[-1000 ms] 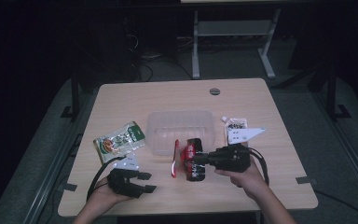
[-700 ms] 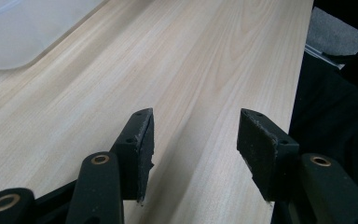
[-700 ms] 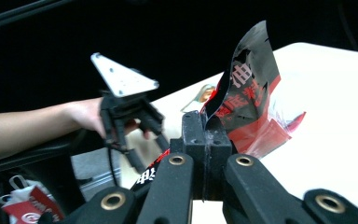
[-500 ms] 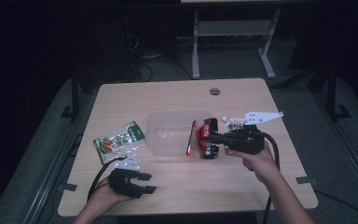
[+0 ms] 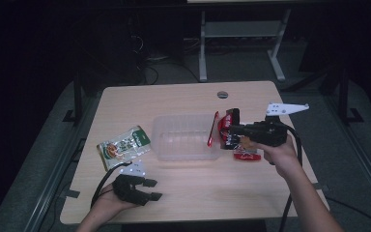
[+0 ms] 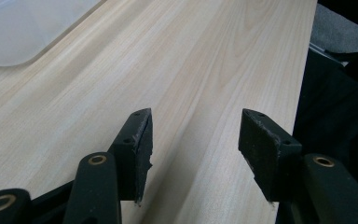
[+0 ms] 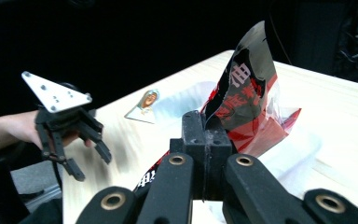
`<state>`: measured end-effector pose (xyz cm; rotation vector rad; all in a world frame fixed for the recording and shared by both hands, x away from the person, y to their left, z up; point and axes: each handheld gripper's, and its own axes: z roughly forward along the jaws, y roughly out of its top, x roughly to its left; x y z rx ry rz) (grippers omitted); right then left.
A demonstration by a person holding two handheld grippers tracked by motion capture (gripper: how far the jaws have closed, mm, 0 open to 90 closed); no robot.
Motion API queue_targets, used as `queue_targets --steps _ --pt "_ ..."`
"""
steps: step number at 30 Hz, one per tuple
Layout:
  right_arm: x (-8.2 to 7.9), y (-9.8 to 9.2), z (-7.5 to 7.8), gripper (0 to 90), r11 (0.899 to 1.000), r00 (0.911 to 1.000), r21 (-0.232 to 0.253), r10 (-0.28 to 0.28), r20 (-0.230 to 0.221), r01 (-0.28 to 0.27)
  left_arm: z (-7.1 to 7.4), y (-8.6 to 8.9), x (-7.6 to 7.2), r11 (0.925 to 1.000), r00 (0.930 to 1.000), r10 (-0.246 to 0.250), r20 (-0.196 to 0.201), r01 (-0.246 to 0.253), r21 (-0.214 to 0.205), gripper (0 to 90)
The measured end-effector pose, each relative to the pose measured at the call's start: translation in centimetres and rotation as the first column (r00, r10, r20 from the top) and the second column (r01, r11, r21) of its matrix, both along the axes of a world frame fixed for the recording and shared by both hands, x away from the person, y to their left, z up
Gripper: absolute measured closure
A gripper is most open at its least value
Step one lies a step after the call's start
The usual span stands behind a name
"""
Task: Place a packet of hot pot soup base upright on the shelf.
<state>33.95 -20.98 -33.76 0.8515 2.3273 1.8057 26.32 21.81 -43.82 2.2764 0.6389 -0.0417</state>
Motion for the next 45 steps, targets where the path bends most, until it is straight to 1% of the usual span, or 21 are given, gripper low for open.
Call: queue_targets --steps 3,4,5,7,10,12,13,15,18,21,22,24,27,28,35,40,45 --pt "0.1 -0.2 -0.1 90.0 1.000 0.9999 -0.007 -0.009 -0.005 0.009 0.0 0.0 0.0 1.0000 1.0000 0.001 0.000 -0.001 -0.001 44.1" --pt "0.2 -0.3 -0.1 90.0 0.999 0.9998 -0.027 -0.018 -0.001 0.018 0.0 0.0 0.0 1.0000 1.0000 0.001 0.000 -0.001 0.002 44.0" --pt "0.2 -0.3 -0.1 90.0 0.999 0.9998 -0.027 -0.018 -0.001 0.018 0.0 0.0 0.0 1.0000 1.0000 0.000 0.000 -0.001 0.003 44.0" --pt "0.3 -0.5 -0.2 90.0 0.998 0.9996 -0.056 -0.029 0.003 0.029 0.0 0.0 0.0 1.0000 1.0000 0.002 0.001 -0.002 0.005 43.9" --pt "0.3 -0.7 -0.4 90.0 0.997 0.9994 -0.069 -0.035 -0.002 0.035 -0.1 0.0 0.0 1.0000 1.0000 0.001 0.001 -0.001 0.009 43.8" --pt "0.4 -0.5 -0.4 90.0 0.996 0.9993 -0.084 -0.037 -0.002 0.036 -0.1 -0.1 0.0 1.0000 1.0000 0.005 -0.003 -0.005 0.007 43.8" --pt "0.4 -0.5 -0.4 90.0 0.996 0.9993 -0.084 -0.037 -0.002 0.036 -0.1 -0.1 0.0 1.0000 1.0000 0.005 -0.003 -0.005 0.007 43.8" --pt "0.5 -0.2 -0.6 90.0 0.993 0.9993 -0.112 -0.038 -0.006 0.037 -0.1 -0.1 0.0 0.9999 1.0000 0.003 0.001 -0.003 0.009 43.7" --pt "0.6 0.2 -0.8 90.0 0.991 0.9993 -0.126 -0.036 -0.007 0.035 -0.1 0.0 0.0 0.9999 1.0000 0.001 -0.001 -0.001 0.015 43.7" --pt "0.7 0.3 -1.0 90.0 0.991 0.9994 -0.126 -0.034 -0.010 0.033 -0.1 0.0 0.0 0.9999 1.0000 0.003 0.000 -0.003 0.015 43.7" --pt "0.8 0.4 -1.4 90.0 0.991 0.9991 -0.132 -0.038 -0.020 0.035 -0.1 0.0 0.0 0.9998 1.0000 0.003 0.001 -0.003 0.018 43.6" --pt "1.0 0.5 -1.9 90.0 0.991 0.9986 -0.129 -0.040 -0.034 0.035 -0.1 0.0 0.0 0.9998 1.0000 0.000 0.004 0.000 0.021 43.3" --pt "1.1 0.7 -2.3 90.0 0.991 0.9983 -0.131 -0.039 -0.044 0.033 -0.2 -0.1 0.0 0.9997 1.0000 -0.003 -0.001 0.003 0.024 42.8" --pt "1.2 1.1 -2.6 90.0 0.990 0.9982 -0.139 -0.038 -0.047 0.031 -0.2 -0.2 0.0 0.9994 1.0000 -0.009 0.001 0.009 0.033 42.6" --pt "1.7 1.9 -2.9 90.0 0.986 0.9976 -0.159 -0.050 -0.049 0.041 -0.2 -0.2 0.0 0.9993 0.9999 -0.008 0.009 0.008 0.037 42.0" --pt "2.1 2.3 -3.0 90.0 0.985 0.9971 -0.163 -0.057 -0.050 0.048 -0.1 -0.2 -0.1 0.9998 1.0000 -0.001 0.007 0.001 0.021 42.1" --pt "2.4 2.6 -3.3 90.0 0.984 0.9964 -0.169 -0.063 -0.057 0.052 -0.1 -0.2 -0.1 0.9998 1.0000 -0.002 0.007 0.002 0.020 42.1"
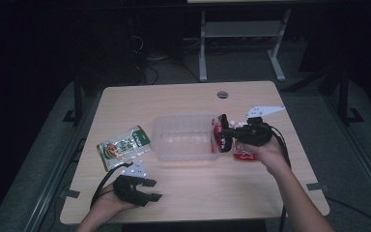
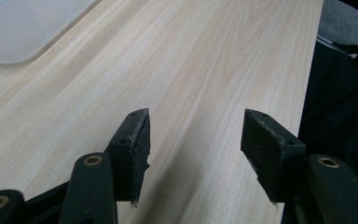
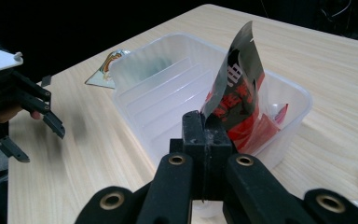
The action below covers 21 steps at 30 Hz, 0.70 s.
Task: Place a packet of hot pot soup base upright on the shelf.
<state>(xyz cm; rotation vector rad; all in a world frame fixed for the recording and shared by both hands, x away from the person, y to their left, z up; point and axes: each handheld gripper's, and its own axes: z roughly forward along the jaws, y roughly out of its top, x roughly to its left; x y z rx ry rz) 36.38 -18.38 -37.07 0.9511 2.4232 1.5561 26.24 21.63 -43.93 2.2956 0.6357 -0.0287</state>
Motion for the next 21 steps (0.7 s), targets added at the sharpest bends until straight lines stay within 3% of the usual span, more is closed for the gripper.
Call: queue_targets --steps 10,14,15,16,17,18,20,21 --pt "0.91 0.73 -0.57 89.2 1.000 0.9999 -0.014 -0.014 -0.004 0.014 -0.03 -0.09 0.02 0.9999 0.9999 -0.008 -0.007 0.008 0.012 42.1" --pt "1.10 0.64 -0.64 83.6 1.000 0.9997 0.003 -0.026 -0.004 0.026 -0.03 -0.13 -0.01 0.9999 0.9999 -0.008 -0.007 0.009 0.011 42.1" --pt "1.05 0.51 -0.55 77.9 0.999 0.9996 0.017 -0.027 -0.011 0.027 -0.01 -0.10 -0.01 0.9999 0.9999 -0.008 -0.006 0.008 0.009 42.1" --pt "1.05 0.51 -0.55 77.9 0.999 0.9996 0.017 -0.027 -0.011 0.027 -0.01 -0.10 -0.01 0.9999 0.9999 -0.008 -0.006 0.008 0.009 42.1" --pt "0.93 0.38 -0.48 66.7 0.999 0.9994 0.022 -0.034 -0.006 0.034 0.02 -0.06 -0.01 1.0000 1.0000 -0.006 -0.007 0.006 0.008 42.1" --pt "0.93 0.38 -0.48 66.7 0.999 0.9994 0.022 -0.034 -0.006 0.034 0.02 -0.06 -0.01 1.0000 1.0000 -0.006 -0.007 0.006 0.008 42.1" --pt "0.65 0.17 -0.35 54.3 0.999 0.9988 0.022 -0.049 0.000 0.049 -0.03 -0.06 -0.02 1.0000 1.0000 -0.002 -0.006 0.002 -0.001 42.1" --pt "0.35 0.01 -0.19 44.0 0.998 0.9979 0.018 -0.065 0.003 0.064 -0.02 -0.05 -0.02 1.0000 1.0000 -0.002 -0.006 0.002 0.000 42.1"
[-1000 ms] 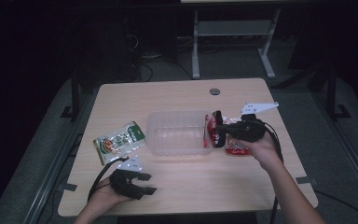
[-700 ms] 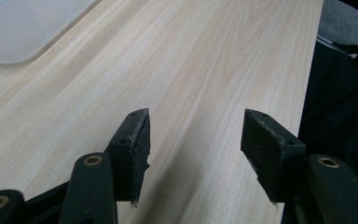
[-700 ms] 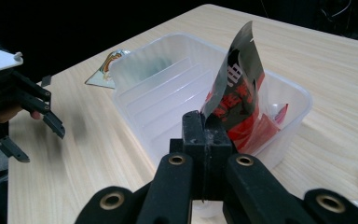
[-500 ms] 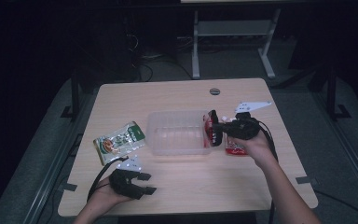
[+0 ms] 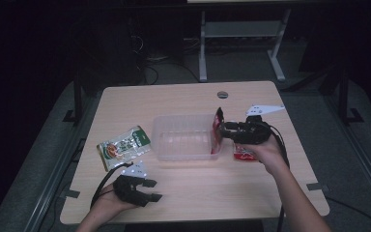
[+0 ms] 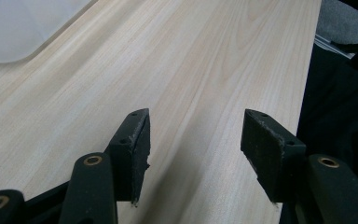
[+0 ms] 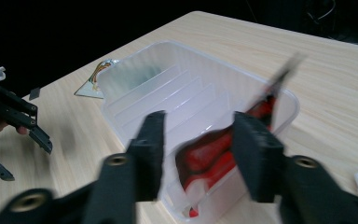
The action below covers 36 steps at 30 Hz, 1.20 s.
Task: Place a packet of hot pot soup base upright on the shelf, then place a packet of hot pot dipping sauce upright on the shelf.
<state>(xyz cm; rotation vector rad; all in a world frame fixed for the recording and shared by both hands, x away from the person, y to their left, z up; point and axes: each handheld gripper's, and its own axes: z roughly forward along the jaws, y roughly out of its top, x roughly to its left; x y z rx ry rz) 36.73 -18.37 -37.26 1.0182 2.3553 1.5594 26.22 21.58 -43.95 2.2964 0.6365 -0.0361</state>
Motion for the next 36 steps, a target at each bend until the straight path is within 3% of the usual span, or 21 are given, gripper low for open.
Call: queue_targets --steps 6,11,12,21,27,30,36 --pt "-1.5 -0.7 0.4 28.6 0.999 1.0000 -0.048 -0.002 0.006 0.002 0.2 0.2 0.1 1.0000 0.9999 -0.003 0.010 0.003 0.004 41.7" --pt "-2.6 -1.2 0.3 25.8 0.997 0.9998 -0.083 -0.002 0.017 0.004 0.3 0.2 0.0 0.9999 0.9997 -0.006 0.023 0.006 0.012 40.8" --pt "-3.2 -1.6 0.0 24.2 0.994 0.9998 -0.108 -0.009 0.020 0.011 0.3 0.2 -0.1 1.0000 0.9995 0.002 0.031 -0.002 0.005 39.8" --pt "-5.4 -3.3 -2.0 22.9 0.991 0.9985 -0.120 -0.055 0.003 0.055 0.3 0.1 -0.1 1.0000 0.9992 -0.004 0.039 0.004 0.009 38.4" --pt "-7.4 -4.1 -3.4 21.8 0.989 0.9973 -0.131 -0.071 -0.016 0.068 0.2 0.2 -0.4 0.9996 0.9975 -0.023 0.067 0.022 0.018 37.5" --pt "-8.1 -4.8 -4.1 21.5 0.984 0.9969 -0.167 -0.074 -0.026 0.069 0.2 0.1 -0.5 0.9993 0.9961 -0.033 0.081 0.031 0.022 36.6" --pt "-7.4 -5.5 -4.5 23.1 0.979 0.9946 -0.186 -0.097 -0.037 0.088 0.0 0.1 -0.4 0.9992 0.9959 -0.035 0.084 0.033 0.023 36.4"
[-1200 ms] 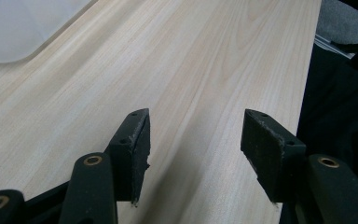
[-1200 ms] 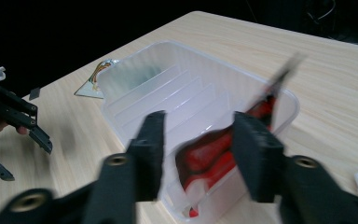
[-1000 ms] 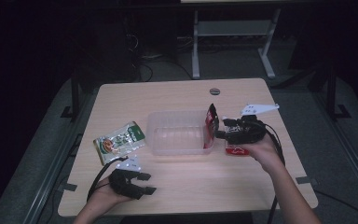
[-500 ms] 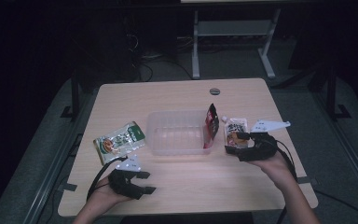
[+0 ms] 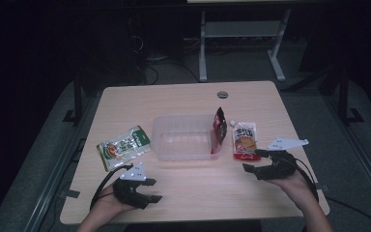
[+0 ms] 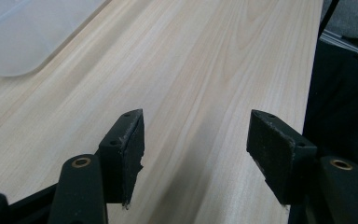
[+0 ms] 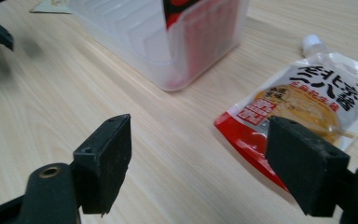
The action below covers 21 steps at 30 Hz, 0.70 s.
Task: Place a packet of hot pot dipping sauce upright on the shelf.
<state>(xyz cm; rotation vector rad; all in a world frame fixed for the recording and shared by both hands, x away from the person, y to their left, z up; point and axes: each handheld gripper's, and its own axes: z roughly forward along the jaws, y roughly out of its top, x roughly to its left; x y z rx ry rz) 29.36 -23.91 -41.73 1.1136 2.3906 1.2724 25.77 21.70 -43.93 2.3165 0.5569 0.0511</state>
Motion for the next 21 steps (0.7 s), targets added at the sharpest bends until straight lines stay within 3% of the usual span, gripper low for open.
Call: queue_targets --steps 7,8,10,12,13,14,15,16,17,19,21 --pt "1.1 -0.6 -0.7 35.6 0.999 0.9999 -0.040 -0.009 -0.009 0.008 -0.1 -0.1 0.1 1.0000 1.0000 0.000 -0.007 0.000 -0.006 36.4" --pt "1.5 -0.9 -0.8 43.3 0.998 0.9997 -0.053 -0.023 -0.001 0.023 -0.1 -0.2 0.1 1.0000 1.0000 -0.002 -0.005 0.002 -0.002 36.4" --pt "1.7 -0.9 -0.9 46.7 0.998 0.9995 -0.049 -0.031 -0.011 0.030 -0.2 -0.3 0.0 1.0000 1.0000 0.003 -0.007 -0.003 -0.009 36.4" --pt "2.7 -1.2 -0.8 58.5 0.997 0.9979 -0.052 -0.064 0.002 0.064 -0.2 -0.3 0.0 1.0000 1.0000 0.001 -0.006 -0.001 -0.005 36.4" --pt "2.7 -1.2 -0.8 58.5 0.997 0.9979 -0.052 -0.064 0.002 0.064 -0.2 -0.3 0.0 1.0000 1.0000 0.001 -0.006 -0.001 -0.005 36.4" --pt "3.4 -1.3 -0.8 68.8 0.995 0.9963 -0.051 -0.085 0.012 0.085 -0.2 -0.3 0.0 1.0000 1.0000 0.003 -0.008 -0.003 -0.008 36.5" --pt "3.4 -1.3 -0.8 68.8 0.995 0.9963 -0.051 -0.085 0.012 0.085 -0.2 -0.3 0.1 1.0000 0.9999 0.002 -0.010 -0.003 -0.007 36.5" --pt "4.1 -1.3 -0.8 77.9 0.995 0.9959 -0.034 -0.090 0.005 0.090 -0.2 -0.3 0.1 1.0000 0.9999 0.002 -0.011 -0.003 -0.002 36.4" --pt "4.1 -1.3 -0.8 77.9 0.995 0.9959 -0.034 -0.090 0.005 0.090 -0.2 -0.3 0.1 1.0000 0.9999 0.002 -0.011 -0.003 -0.002 36.4" --pt "5.2 -1.1 -0.9 89.3 0.995 0.9963 -0.043 -0.085 0.009 0.085 -0.2 -0.3 0.1 1.0000 0.9999 0.003 -0.011 -0.003 -0.003 36.5" --pt "5.5 -1.1 -0.9 89.7 0.995 0.9963 -0.045 -0.085 0.008 0.085 -0.1 -0.3 0.1 1.0000 0.9999 0.002 -0.012 -0.002 0.003 36.5"
